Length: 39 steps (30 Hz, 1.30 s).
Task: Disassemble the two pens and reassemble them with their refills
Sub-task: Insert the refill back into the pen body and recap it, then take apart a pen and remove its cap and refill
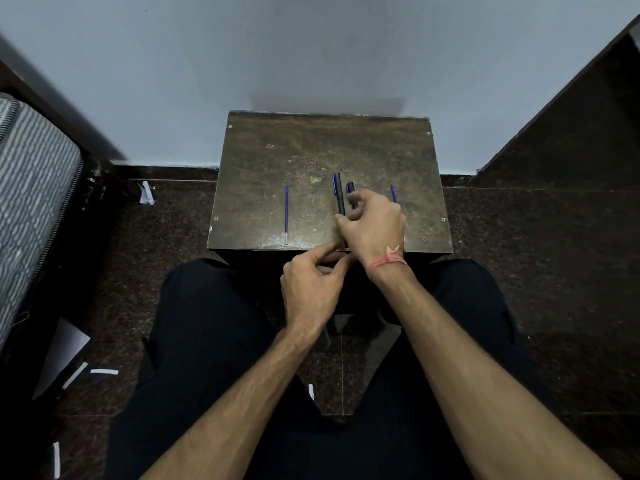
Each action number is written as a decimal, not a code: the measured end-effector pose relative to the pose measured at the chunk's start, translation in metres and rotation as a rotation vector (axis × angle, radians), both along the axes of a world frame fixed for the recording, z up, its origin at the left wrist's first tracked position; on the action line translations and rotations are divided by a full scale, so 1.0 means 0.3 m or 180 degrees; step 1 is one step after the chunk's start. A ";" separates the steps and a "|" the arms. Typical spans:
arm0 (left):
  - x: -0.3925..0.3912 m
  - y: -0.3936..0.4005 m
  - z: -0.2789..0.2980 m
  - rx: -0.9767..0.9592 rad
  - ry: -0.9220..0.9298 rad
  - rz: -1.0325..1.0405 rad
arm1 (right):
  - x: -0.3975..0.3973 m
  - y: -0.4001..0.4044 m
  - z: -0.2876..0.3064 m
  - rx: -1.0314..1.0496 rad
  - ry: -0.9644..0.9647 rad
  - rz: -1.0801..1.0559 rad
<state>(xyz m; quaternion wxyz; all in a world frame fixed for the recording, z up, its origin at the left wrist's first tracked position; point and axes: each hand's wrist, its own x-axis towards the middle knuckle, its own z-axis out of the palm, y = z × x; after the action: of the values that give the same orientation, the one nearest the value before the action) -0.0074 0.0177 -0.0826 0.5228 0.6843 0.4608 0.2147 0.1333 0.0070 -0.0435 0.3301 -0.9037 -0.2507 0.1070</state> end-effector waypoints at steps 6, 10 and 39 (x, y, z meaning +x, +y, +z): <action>0.001 0.036 -0.014 0.0071 0.0156 0.0277 | 0.009 0.022 -0.013 -0.0599 -0.0340 0.0440; 0.006 0.023 -0.017 0.0133 0.0157 0.0264 | 0.008 0.015 -0.027 -0.0709 -0.0470 0.0553; 0.017 0.034 0.036 -0.0153 -0.0777 0.0108 | -0.053 -0.222 0.037 0.1065 0.1499 -0.0234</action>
<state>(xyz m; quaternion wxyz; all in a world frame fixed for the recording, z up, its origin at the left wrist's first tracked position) -0.0024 0.0280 -0.0718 0.5876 0.6324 0.4103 0.2941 0.1174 -0.0598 -0.0323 0.5273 -0.7955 -0.1485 0.2590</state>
